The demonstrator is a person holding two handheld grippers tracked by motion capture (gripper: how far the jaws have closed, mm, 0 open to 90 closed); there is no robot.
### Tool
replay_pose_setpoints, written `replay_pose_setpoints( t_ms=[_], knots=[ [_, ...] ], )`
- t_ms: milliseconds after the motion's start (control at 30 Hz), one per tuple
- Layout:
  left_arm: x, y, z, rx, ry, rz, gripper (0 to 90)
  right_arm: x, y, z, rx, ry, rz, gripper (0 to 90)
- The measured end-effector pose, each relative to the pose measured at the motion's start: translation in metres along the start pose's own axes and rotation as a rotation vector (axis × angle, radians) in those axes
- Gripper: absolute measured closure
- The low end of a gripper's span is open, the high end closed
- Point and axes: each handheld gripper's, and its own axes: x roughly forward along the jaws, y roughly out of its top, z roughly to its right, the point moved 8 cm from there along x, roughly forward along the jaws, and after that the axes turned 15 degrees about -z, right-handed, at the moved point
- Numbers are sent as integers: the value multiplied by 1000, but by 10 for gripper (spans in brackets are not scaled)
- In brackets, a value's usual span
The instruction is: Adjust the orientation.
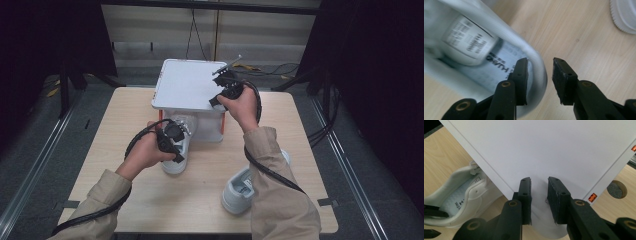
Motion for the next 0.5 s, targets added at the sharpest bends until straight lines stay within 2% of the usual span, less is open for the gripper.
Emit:
replay_pose_setpoints(
  t_ms=[67, 100, 167, 267, 333, 433, 467, 500],
  knots=[
    [-12, -3, 6, 12, 0, 20, 666, 0, 0, 0, -3, -7, -3, 723],
    [-16, -7, 10, 28, -4, 12, 713, 0, 0, 0, -2, -12, -5, 723],
    [-19, -10, 18, 46, -9, 12, 733, 0, 0, 0, 1, -10, -2, 723],
    [-8, -18, 30, 81, -18, -41, 762, 0, 0, 0, 4, -10, -2, 721],
    [5, -22, 36, 110, -53, -87, 802, 0, 0, -1, 8, -14, -4, 720],
    [22, -26, 28, 75, -15, -131, 869, 0, 0, -1, 7, -16, -3, 719],
    [27, -24, 24, 43, -13, -110, 882, 0, 0, -1, 9, -15, -1, 720],
    [29, -24, 21, 46, -10, -113, 900, 0, 0, -1, 7, -15, -1, 720]
  ],
)
